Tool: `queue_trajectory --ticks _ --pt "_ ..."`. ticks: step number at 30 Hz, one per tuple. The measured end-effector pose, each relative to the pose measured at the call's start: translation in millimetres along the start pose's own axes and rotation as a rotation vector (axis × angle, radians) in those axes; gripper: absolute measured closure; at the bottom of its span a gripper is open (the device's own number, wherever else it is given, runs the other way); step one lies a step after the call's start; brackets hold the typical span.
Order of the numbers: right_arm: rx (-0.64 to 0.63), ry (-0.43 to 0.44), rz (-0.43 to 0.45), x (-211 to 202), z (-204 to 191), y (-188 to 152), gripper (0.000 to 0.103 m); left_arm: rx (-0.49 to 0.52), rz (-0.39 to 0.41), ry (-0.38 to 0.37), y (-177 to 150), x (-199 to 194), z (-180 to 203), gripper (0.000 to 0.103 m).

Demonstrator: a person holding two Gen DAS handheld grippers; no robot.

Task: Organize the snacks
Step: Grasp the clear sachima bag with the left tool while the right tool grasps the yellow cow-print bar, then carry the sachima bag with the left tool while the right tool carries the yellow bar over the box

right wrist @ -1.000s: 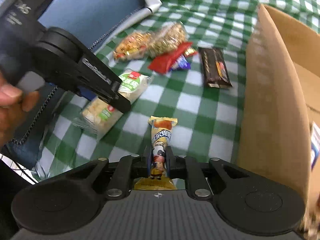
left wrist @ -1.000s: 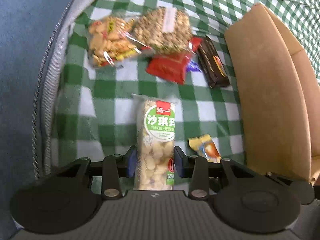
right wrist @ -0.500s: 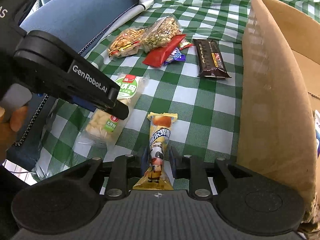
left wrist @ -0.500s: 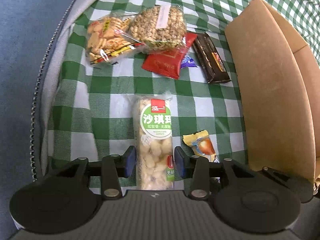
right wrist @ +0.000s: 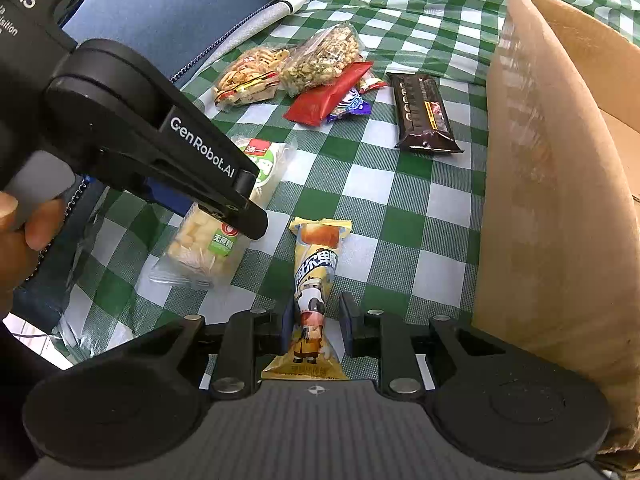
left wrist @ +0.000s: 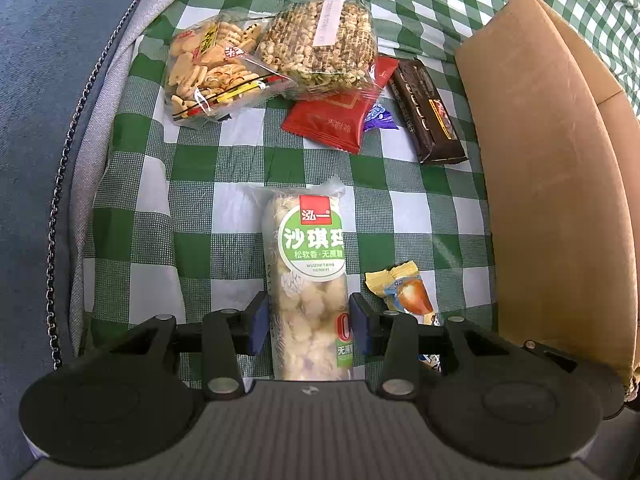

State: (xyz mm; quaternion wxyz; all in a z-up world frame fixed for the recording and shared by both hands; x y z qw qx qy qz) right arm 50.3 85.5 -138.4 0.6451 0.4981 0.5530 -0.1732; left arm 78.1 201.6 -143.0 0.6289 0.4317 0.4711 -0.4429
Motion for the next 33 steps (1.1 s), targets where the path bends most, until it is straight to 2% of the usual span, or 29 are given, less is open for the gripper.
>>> queue_trajectory --ticks 4,9,18,27,30,33 --pt "-0.001 -0.001 0.002 -1.2 0.0 0.3 0.079 0.001 0.001 0.0 -0.1 0.2 -0.2 0.057" --pt "-0.006 -0.004 0.004 -1.8 0.2 0.1 0.087 0.009 0.002 0.003 0.2 1.0 0.1 0.057" --pt "-0.008 0.0 0.049 -11.6 -2.4 2.9 0.089 0.007 0.028 0.001 2.0 -2.8 -1.2 0.062" --pt "-0.002 -0.006 0.175 -45.3 -2.1 12.6 0.089 -0.083 0.244 -0.094 3.7 -54.8 -5.7 0.063" --pt "0.013 0.005 0.226 -63.7 1.4 16.8 0.089 -0.106 0.335 -0.112 3.4 -75.0 -4.5 0.063" --pt "0.04 0.007 0.284 -85.5 8.0 23.9 0.089 -0.127 0.429 -0.092 4.7 -95.1 -2.7 0.063"
Point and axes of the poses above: each gripper's, at about its wrist camera, not at the fingertips, and x roughly the way its jaws point, z to its right, y to its top, the point moved 7 cm from there along x, roughly the way its jaws point, and after that the axes turned 6 degrees about -z, right-handed, at the moved point
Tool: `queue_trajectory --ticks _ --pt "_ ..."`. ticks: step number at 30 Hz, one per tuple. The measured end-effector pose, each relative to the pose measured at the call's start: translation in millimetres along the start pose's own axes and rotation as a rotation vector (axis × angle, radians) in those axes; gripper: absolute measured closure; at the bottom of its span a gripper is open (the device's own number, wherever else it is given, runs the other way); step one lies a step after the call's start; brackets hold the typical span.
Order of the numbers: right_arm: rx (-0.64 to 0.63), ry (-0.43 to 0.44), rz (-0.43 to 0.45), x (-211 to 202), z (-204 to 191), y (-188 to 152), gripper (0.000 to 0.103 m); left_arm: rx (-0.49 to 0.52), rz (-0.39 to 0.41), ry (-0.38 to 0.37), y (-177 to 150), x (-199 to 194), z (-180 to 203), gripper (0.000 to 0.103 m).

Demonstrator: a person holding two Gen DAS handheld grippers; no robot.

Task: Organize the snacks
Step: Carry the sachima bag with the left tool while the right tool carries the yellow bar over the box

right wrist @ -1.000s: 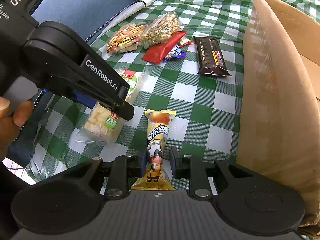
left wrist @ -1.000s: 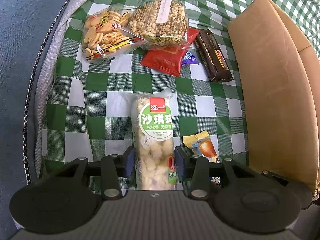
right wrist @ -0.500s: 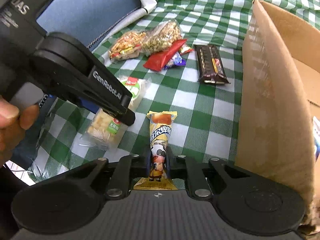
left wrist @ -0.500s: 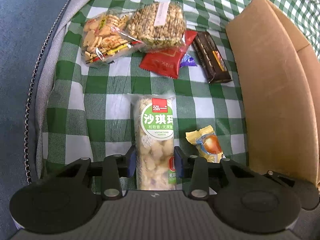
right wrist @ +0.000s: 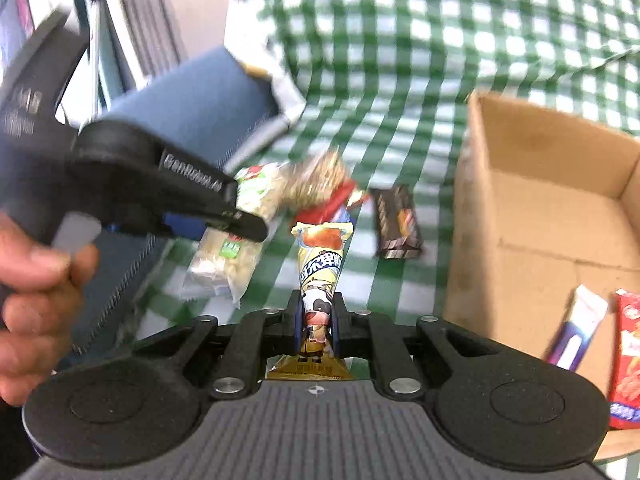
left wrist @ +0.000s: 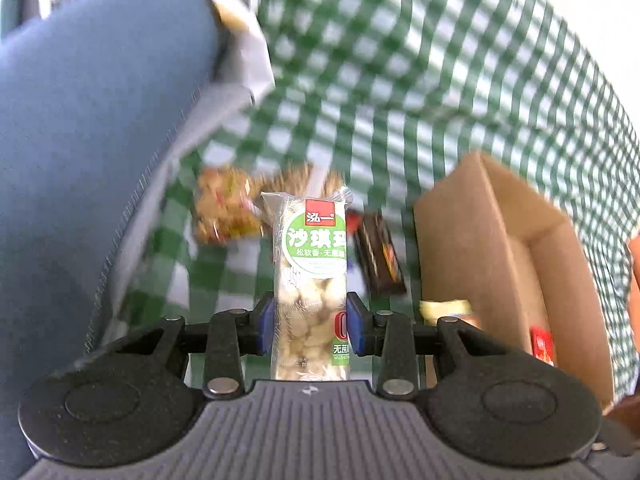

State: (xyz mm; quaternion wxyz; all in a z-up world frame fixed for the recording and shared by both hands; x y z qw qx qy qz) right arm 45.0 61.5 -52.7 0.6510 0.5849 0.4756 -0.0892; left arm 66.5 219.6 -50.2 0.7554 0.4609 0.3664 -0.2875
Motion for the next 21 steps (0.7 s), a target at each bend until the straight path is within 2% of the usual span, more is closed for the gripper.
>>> queue_trajectory --ticks 7,13,16,19,21 --pt "0.045 -0.011 0.183 -59.5 37.1 35.8 0.089 0.031 0.107 -0.061 5.7 -18.0 30.6 0.063" --pt "0.023 -0.154 0.356 -101.1 106.3 45.4 0.089 0.114 0.184 -0.096 4.7 -21.7 70.2 0.063" --pt "0.144 -0.209 0.357 -102.6 150.3 27.1 0.089 0.138 0.214 -0.131 2.1 -22.1 91.8 0.063" --pt "0.228 -0.243 0.314 -100.1 178.5 8.7 0.089 0.167 0.236 -0.163 -1.7 -18.2 115.9 0.063" --pt "0.262 -0.248 0.335 -110.7 192.9 2.9 0.089 0.194 0.246 -0.191 -5.3 -16.9 133.6 0.063"
Point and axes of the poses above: each gripper's, at about its wrist camera, not at the fingertips, and x roughly the way its jaws point, z to its right, y to its top, the point moved 7 cm from there along x, roughly the way its jaws point, and after that the axes turned 6 degrees about -z, right-handed, at the moved point
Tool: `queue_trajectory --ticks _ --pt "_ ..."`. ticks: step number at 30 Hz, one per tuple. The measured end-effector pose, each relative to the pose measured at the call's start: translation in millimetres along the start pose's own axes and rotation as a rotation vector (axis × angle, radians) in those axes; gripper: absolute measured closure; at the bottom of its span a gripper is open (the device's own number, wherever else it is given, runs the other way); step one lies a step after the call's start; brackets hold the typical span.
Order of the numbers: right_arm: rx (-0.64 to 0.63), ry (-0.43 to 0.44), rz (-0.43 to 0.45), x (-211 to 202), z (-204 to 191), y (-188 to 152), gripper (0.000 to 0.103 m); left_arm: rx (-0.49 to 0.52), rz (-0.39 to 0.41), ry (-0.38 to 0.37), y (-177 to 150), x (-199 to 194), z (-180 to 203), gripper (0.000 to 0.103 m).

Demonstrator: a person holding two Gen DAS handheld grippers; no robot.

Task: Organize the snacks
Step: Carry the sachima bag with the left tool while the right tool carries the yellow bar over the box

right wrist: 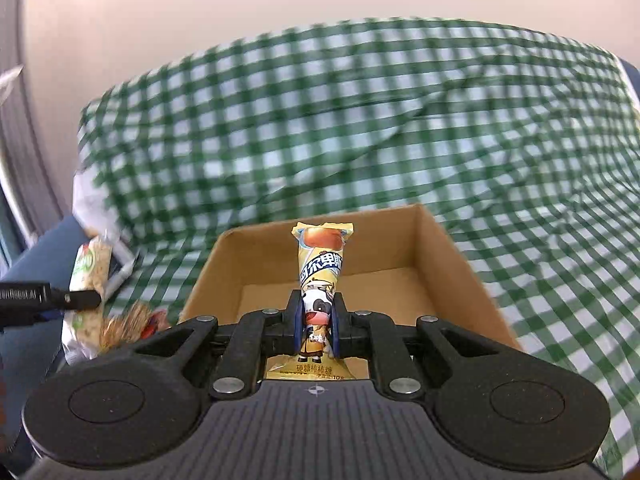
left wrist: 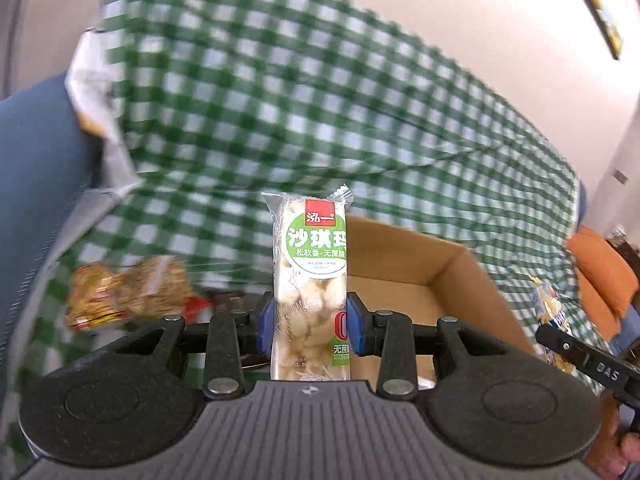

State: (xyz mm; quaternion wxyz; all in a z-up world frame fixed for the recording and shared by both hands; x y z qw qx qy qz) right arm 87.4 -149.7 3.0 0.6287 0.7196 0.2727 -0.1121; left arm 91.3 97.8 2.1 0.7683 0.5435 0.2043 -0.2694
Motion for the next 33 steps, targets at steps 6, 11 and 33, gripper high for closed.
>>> queue_trajectory --ticks 6,11,33 --pt "0.005 -0.077 0.036 -17.9 34.1 -2.5 0.089 0.1 0.014 -0.072 -10.9 12.6 50.1 0.063" --pt "-0.011 -0.121 0.044 -29.8 50.8 -7.1 0.089 0.169 0.004 -0.106 -23.3 21.6 78.0 0.063" --pt "-0.043 -0.15 0.062 -18.5 45.0 -4.1 0.089 0.221 0.026 -0.167 -26.6 21.4 91.8 0.063"
Point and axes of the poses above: each gripper's, at about its wrist camera, not at the fingertips, and x roughly the way its jaws point, z to its right, y to its top, the point moved 7 cm from there along x, roughly the way its jaws point, and after that the axes turned 6 degrees about -z, right-handed, at the moved point
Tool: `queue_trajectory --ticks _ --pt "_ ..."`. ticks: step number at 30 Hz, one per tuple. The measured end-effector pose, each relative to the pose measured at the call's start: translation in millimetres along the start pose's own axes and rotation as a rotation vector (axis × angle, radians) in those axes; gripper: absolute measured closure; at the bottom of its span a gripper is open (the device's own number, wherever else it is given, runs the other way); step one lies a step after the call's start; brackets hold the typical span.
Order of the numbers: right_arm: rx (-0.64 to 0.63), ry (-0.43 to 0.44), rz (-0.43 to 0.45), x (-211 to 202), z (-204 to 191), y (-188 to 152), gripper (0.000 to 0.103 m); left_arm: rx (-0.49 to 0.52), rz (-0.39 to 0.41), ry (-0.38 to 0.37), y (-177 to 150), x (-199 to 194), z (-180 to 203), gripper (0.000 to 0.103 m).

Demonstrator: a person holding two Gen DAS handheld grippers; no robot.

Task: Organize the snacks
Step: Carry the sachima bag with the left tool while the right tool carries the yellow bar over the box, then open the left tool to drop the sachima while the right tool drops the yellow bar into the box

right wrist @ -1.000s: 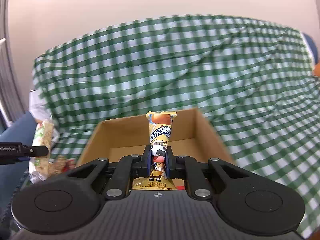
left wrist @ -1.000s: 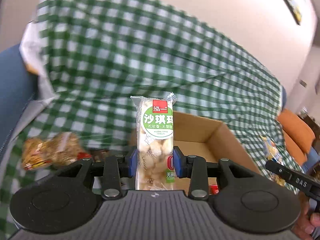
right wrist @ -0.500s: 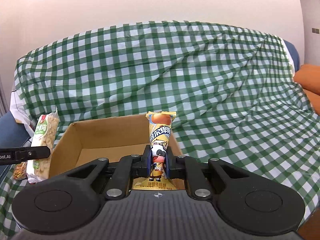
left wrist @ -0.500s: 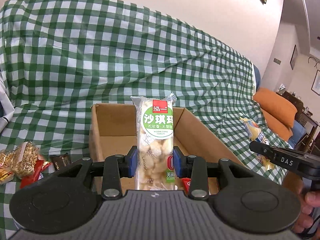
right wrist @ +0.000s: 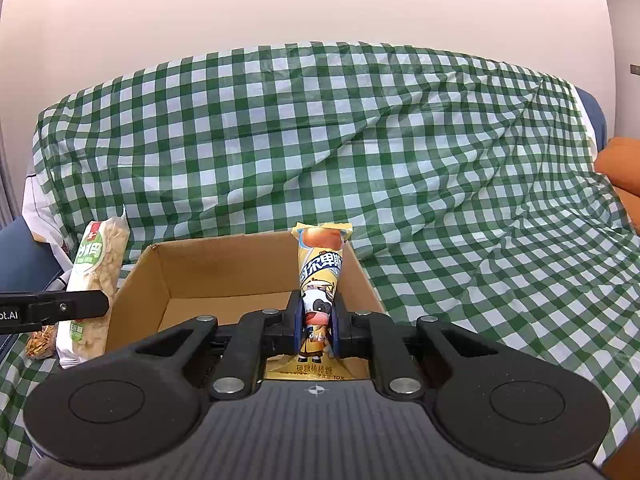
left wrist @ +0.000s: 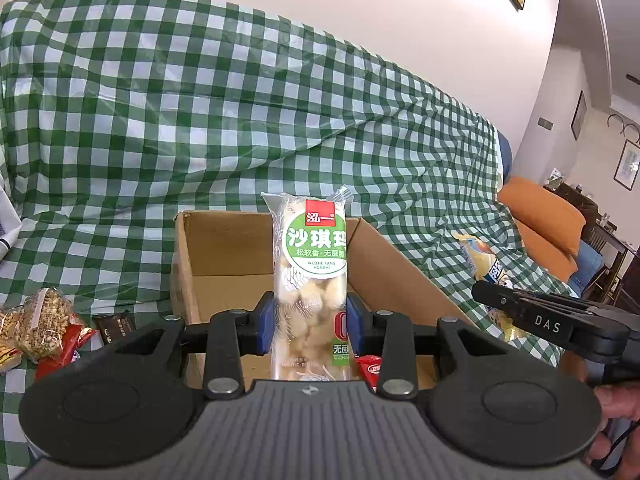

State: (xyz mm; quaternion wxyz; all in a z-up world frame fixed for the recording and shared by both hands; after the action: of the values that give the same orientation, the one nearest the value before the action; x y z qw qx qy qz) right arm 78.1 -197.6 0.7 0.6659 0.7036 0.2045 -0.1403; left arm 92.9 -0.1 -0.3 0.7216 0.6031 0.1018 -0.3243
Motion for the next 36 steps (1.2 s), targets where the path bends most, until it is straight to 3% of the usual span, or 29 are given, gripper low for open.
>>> queue_trajectory --ticks 17,22,23,26,27,30,32,36 --pt "0.003 -0.003 0.003 -0.6 0.5 0.4 0.089 0.036 -0.006 -0.032 -1.6 4.3 7.1 0.063" --pt "0.008 0.01 -0.017 1.7 0.1 -0.5 0.087 0.025 -0.026 -0.071 -2.9 6.3 7.9 0.062" --pt "0.011 0.01 -0.024 2.7 0.0 -1.1 0.084 0.025 -0.028 -0.073 -2.9 6.6 8.0 0.057" --pt "0.007 -0.022 -0.017 2.9 0.9 0.1 0.05 0.026 -0.028 -0.044 -2.1 7.4 4.8 0.054" --pt "0.009 -0.033 -0.008 2.1 1.9 1.2 0.047 0.017 -0.033 -0.019 -1.7 8.7 0.5 0.054" --pt "0.014 -0.111 -0.036 8.9 10.0 -1.0 0.04 -0.04 -0.073 0.081 -4.0 15.4 -21.1 0.053" --pt "0.029 -0.19 -0.124 22.8 20.1 -10.5 0.04 -0.083 -0.124 0.142 -8.7 22.0 -36.8 0.053" --pt "0.141 -0.275 -0.252 41.3 46.9 -25.2 0.042 -0.151 -0.244 0.158 -23.5 34.8 -54.8 0.054"
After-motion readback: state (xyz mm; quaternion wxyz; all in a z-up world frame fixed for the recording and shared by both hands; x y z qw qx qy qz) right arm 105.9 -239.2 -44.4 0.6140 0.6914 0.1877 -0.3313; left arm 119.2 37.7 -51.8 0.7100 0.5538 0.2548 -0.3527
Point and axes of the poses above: each gripper's, at about its wrist camera, not at the fingertips, and x roughly the way its jaws point, z to its right, y to its top, the point moved 7 cm from there along x, roughly the way its jaws point, and after that the axes turned 6 degrees about -z, right-handed, at the moved point
